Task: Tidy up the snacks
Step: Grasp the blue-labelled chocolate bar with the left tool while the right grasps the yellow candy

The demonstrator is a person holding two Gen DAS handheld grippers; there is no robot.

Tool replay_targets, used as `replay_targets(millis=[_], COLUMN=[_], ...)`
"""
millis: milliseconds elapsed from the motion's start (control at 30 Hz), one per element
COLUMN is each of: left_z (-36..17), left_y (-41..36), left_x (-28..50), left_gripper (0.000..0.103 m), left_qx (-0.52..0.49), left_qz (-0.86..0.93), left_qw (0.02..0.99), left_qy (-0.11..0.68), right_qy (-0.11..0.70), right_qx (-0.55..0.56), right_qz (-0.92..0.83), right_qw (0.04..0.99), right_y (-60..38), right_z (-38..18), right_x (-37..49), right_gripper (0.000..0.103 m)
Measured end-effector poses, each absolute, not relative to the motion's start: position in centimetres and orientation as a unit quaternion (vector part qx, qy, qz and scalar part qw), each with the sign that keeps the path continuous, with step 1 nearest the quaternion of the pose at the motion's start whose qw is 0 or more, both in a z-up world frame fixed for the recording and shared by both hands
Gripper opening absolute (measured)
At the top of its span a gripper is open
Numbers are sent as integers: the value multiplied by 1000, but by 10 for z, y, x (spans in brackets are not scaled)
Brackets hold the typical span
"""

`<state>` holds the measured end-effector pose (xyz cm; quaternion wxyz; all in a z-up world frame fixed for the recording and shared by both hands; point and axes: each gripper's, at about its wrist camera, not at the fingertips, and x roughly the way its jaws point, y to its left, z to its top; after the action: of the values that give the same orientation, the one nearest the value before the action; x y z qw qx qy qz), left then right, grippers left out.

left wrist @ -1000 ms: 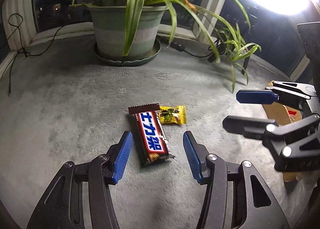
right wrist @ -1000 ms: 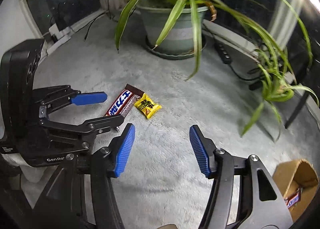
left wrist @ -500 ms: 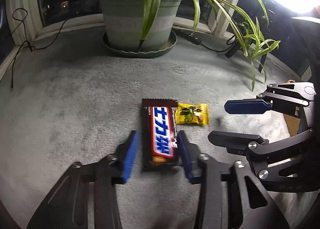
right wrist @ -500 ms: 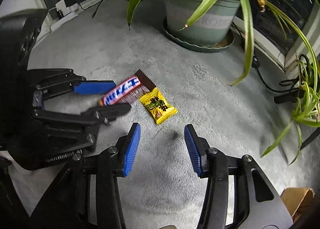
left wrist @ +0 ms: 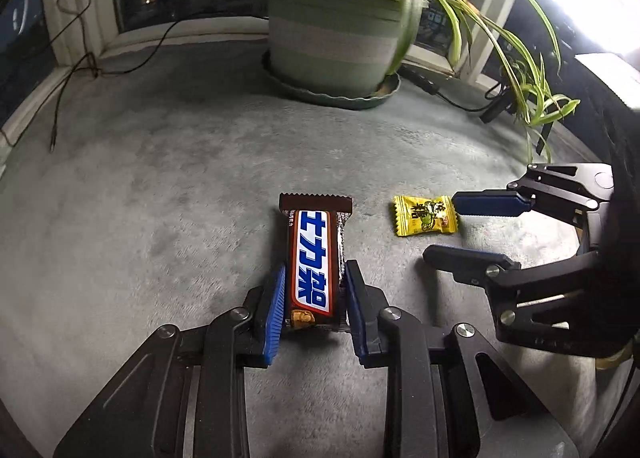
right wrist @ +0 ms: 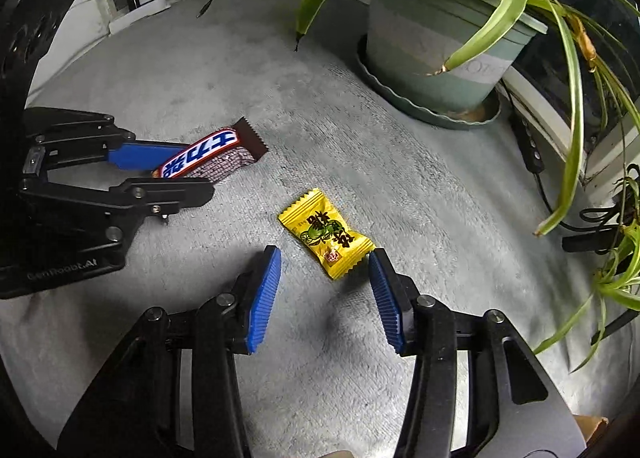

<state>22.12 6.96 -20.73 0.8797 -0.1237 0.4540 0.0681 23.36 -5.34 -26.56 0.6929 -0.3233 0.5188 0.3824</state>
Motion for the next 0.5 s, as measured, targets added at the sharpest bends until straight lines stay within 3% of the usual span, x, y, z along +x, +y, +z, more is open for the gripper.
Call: replay_targets(millis=[500], left_z=[-208], left_y=[74], left_x=[215], left_gripper=[26], left_qx=[-126], left_qz=[50], left_qw=[880], left_qy=[456], right_qy=[522], right_qx=[-310], right_qz=[393], right_qw=[691], right_y=[-35], right_z=[-275], right_x=[241], right_gripper=[49])
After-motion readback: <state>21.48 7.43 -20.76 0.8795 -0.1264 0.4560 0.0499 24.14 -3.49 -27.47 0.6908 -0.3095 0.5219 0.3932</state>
